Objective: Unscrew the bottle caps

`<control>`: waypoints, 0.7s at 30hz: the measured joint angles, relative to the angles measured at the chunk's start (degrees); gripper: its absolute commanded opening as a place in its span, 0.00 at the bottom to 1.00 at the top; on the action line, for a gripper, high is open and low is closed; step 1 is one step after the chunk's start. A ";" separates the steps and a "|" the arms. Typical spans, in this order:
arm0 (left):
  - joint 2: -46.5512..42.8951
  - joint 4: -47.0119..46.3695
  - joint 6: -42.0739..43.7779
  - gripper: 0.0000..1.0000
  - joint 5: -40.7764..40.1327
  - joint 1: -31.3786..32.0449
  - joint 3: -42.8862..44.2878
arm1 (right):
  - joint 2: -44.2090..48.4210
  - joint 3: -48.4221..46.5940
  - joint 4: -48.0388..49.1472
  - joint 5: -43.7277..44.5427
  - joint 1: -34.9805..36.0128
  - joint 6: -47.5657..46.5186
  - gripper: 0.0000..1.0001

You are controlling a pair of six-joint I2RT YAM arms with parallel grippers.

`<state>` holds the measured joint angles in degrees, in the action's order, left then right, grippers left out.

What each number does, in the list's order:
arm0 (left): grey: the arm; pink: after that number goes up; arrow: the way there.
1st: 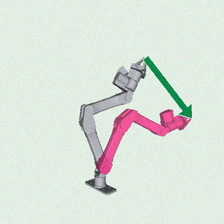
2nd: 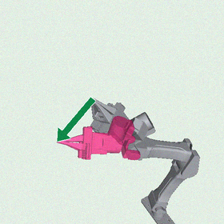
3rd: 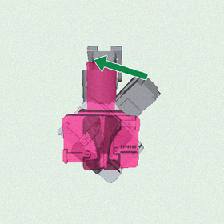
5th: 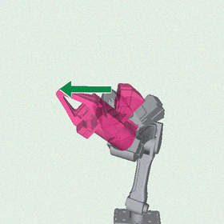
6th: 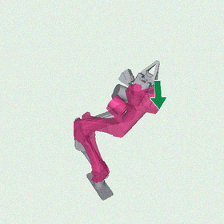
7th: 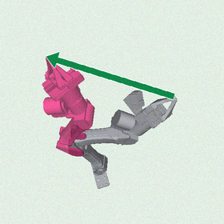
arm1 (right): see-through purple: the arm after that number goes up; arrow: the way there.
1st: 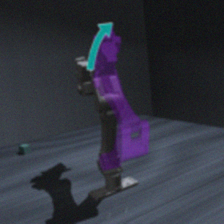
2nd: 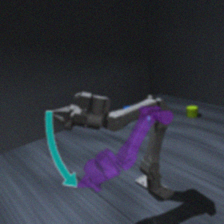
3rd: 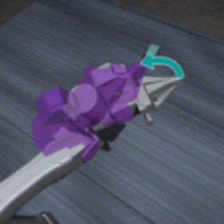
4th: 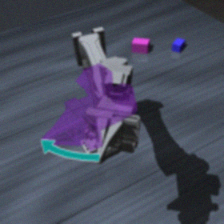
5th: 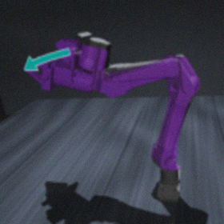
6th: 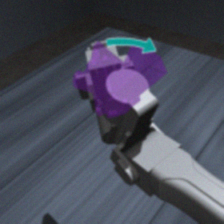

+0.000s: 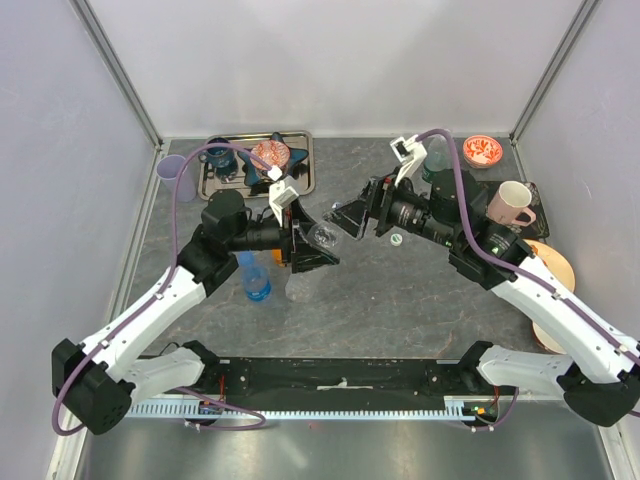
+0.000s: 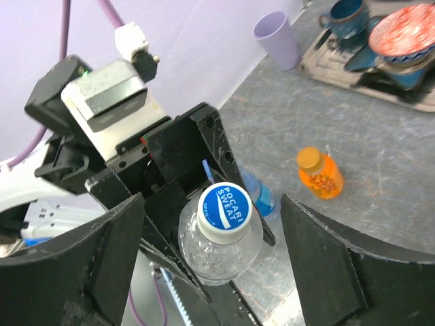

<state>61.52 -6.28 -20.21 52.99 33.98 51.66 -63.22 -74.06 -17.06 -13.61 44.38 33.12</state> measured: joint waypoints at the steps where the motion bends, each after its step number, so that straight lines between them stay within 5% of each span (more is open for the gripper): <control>1: -0.35 0.63 0.63 0.52 -2.21 0.35 0.00 | 0.00 -0.59 -0.44 1.14 0.00 -0.02 0.91; 15: -2.32 6.67 14.43 0.49 -50.12 19.23 0.02 | -2.56 -7.98 -3.17 16.28 0.00 3.10 0.82; 21: -2.34 6.56 16.92 0.49 -60.94 21.03 0.02 | -4.81 -7.96 -4.85 17.16 0.13 4.20 0.79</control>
<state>59.18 0.27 -3.29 -7.94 55.00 51.68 -68.03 -82.02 -21.91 3.55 44.51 37.32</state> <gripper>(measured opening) 0.701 0.808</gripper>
